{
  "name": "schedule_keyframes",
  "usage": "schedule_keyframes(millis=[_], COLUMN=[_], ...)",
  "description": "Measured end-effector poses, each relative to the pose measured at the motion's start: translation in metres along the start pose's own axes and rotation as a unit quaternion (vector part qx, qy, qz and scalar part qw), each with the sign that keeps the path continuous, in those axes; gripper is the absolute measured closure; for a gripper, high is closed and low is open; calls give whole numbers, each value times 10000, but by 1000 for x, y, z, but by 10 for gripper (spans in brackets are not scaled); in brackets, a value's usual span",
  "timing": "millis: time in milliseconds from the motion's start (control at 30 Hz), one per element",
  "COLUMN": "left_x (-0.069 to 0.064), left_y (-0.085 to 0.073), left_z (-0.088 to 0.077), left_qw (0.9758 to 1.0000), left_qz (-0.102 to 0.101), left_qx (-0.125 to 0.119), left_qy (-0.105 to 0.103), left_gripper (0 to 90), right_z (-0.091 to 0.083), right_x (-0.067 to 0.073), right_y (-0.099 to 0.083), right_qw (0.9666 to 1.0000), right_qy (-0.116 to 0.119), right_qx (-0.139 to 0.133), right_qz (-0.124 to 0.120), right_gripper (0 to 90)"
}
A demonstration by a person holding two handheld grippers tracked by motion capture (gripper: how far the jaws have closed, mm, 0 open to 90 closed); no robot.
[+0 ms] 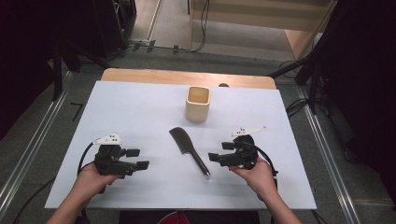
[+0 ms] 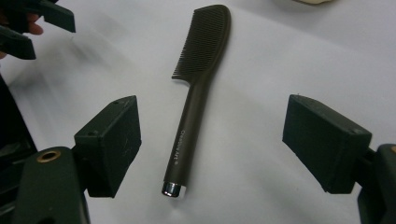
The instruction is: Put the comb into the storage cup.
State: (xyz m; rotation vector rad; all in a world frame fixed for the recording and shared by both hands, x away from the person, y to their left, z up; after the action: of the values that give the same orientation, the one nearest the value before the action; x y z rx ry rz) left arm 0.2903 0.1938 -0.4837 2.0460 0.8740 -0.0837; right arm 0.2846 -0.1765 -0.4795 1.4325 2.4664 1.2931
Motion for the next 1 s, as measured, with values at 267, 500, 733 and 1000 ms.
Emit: schedule_keyframes(millis=[267,500,733,1000], left_x=[0,0,0,0], left_y=[0,0,0,0], left_z=[0,0,0,0], left_qw=[10000,10000,10000,10000], left_qz=[1,3,-18,-37], left_qx=[20,18,4,13], left_qy=[-18,-14,-4,0], left_gripper=[281,281,280,281], right_z=[10,20,30,41], right_x=[6,12,17,18], right_y=[4,10,14,14], right_qw=[10000,9999,9999,9996], right_qy=[-71,-44,-102,-230], right_qx=[21,86,45,123], right_qz=[-32,34,58,51], right_gripper=[177,178,183,188])
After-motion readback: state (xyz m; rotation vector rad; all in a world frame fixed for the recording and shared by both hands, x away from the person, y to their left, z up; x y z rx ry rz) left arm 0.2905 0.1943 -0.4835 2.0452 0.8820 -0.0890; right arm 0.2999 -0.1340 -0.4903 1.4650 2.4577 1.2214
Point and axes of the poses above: each handheld gripper's, and its own axes: z roughly forward along the jaws, y roughly out of its top, x roughly to its left, the point moved 3 cm from there along z, roughly forward along the jaws
